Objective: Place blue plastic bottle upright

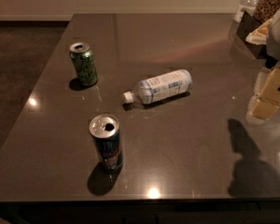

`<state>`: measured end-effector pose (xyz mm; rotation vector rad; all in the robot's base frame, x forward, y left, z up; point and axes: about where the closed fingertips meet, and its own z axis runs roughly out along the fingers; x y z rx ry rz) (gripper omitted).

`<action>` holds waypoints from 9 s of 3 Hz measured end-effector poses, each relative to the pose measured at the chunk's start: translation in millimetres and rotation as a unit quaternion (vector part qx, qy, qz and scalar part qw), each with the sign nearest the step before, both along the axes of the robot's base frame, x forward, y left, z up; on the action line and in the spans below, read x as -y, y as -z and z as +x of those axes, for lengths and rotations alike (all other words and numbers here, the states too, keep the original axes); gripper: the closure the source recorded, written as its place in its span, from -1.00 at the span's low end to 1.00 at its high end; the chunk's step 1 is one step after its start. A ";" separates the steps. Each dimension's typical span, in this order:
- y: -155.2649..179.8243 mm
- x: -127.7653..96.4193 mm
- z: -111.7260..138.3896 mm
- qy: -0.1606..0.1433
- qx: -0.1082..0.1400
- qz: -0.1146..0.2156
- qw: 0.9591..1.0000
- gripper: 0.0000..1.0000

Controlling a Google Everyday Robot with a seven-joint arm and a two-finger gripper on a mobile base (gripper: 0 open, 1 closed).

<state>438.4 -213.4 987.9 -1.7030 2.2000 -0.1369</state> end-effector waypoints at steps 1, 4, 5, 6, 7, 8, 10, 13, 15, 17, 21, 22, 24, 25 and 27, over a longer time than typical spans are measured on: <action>-0.1 0.0 0.0 0.000 0.000 0.000 1.000 -1.00; 6.6 -61.2 62.4 -0.130 -0.001 0.006 0.992 -1.00; 20.7 -83.6 83.5 -0.179 -0.006 -0.008 0.984 -1.00; 44.3 -109.7 101.2 -0.238 -0.023 -0.030 0.971 -1.00; 67.7 -125.9 111.4 -0.277 -0.043 -0.056 0.958 -1.00; 81.1 -131.0 116.7 -0.292 -0.054 -0.073 0.952 -1.00; 117.9 -140.8 127.6 -0.307 -0.086 -0.093 0.943 -1.00; 132.0 -150.0 132.3 -0.292 -0.103 -0.082 0.947 0.21; 77.2 -148.3 124.7 -0.237 -0.083 0.050 0.967 1.00; 20.6 -140.3 118.8 -0.148 -0.026 0.220 0.964 1.00; 13.6 -122.0 141.6 0.000 0.054 0.465 0.884 1.00; 15.5 -120.3 143.2 0.005 0.060 0.525 0.849 1.00; 25.2 -129.9 140.2 -0.025 0.058 0.595 0.801 1.00; 35.7 -137.7 137.0 -0.070 0.056 0.614 0.785 1.00; 45.8 -143.4 134.9 -0.101 0.061 0.625 0.771 0.81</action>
Offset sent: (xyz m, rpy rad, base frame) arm 0.0355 0.0302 -0.0033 0.0467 0.0656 0.1502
